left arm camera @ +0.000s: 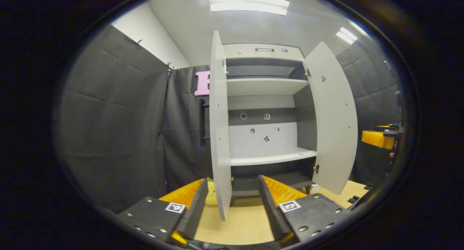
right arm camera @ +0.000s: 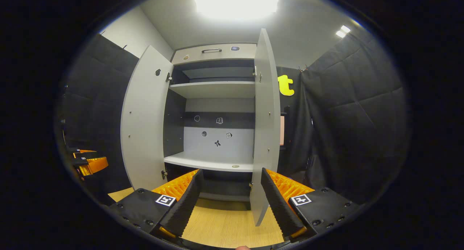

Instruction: Open the right door of the double-door shoe cabinet with the right hand, and open the left door with the left hand.

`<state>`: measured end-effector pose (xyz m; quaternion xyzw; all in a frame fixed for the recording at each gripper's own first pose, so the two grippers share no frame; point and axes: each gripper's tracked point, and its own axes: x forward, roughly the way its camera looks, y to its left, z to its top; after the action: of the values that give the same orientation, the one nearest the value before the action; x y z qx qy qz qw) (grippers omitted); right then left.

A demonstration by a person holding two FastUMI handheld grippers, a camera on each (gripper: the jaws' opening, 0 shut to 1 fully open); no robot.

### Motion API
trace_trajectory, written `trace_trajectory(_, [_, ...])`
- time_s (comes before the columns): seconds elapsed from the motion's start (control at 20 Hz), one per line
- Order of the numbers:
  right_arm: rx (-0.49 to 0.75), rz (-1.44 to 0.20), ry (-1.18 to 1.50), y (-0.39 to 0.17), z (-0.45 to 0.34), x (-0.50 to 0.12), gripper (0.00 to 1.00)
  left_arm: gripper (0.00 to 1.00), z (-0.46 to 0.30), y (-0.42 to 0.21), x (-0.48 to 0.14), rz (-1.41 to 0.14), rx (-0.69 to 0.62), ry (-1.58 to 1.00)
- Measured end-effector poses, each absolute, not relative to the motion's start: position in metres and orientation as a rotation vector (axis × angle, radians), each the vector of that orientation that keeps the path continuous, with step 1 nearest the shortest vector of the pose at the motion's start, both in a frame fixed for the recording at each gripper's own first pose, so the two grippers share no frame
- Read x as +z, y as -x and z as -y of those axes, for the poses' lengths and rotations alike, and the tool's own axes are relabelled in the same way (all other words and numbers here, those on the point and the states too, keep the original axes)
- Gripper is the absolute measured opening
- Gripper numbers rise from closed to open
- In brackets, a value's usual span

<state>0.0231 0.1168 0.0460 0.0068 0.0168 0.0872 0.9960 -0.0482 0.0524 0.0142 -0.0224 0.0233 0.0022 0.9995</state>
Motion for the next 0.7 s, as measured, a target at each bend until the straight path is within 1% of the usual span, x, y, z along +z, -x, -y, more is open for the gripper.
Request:
trace_trajectory(0.05, [0.171, -0.029, -0.015, -0.022, -0.116, 0.047, 0.99, 0.95, -0.057, 0.05, 0.017, -0.041, 0.02, 0.048])
trace_trajectory(0.4, [0.159, -0.018, -0.018, -0.021, -0.113, 0.051, 0.99, 0.95, -0.076, 0.053, 0.019, -0.029, 0.072, 0.058])
trace_trajectory(0.7, [0.16, -0.018, -0.022, -0.021, -0.113, 0.051, 0.99, 0.95, -0.074, 0.054, 0.019, -0.027, 0.072, 0.04])
